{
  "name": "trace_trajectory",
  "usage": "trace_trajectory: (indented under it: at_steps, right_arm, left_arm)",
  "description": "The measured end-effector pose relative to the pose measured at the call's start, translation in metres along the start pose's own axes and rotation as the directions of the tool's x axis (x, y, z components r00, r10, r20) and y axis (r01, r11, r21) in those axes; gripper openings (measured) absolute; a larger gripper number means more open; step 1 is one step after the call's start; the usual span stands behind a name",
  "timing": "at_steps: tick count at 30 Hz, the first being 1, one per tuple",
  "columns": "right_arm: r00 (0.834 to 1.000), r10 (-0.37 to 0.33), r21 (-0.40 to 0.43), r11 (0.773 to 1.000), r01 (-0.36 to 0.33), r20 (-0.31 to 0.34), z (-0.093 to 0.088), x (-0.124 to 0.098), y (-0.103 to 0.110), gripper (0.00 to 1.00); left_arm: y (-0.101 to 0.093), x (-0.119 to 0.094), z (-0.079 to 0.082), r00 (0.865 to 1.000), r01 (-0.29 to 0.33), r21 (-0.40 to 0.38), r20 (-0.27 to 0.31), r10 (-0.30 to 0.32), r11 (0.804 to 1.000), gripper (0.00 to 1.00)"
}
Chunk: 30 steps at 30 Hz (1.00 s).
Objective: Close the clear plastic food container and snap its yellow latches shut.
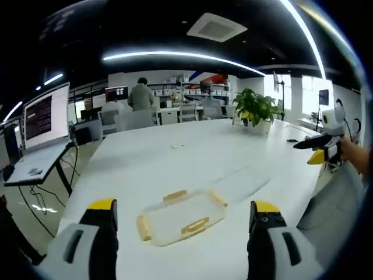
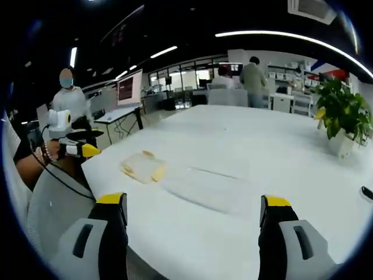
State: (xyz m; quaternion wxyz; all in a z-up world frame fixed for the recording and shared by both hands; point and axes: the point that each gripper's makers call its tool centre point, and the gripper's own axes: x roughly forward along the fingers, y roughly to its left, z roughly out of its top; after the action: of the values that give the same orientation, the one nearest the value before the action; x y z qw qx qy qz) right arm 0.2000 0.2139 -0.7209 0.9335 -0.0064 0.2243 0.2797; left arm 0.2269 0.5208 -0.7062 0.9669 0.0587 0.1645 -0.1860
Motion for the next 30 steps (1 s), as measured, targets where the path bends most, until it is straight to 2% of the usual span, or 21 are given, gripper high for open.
trace_trajectory:
  at_steps: [30]
  right_arm:
    - [1.0, -0.017, 0.003, 1.0, 0.017, -0.013, -0.0048, -0.0002, -0.0041, 0.9]
  left_arm:
    - [-0.0011, 0.0011, -0.0078, 0.999, 0.013, 0.002, -0.029, -0.013, 1.0, 0.9]
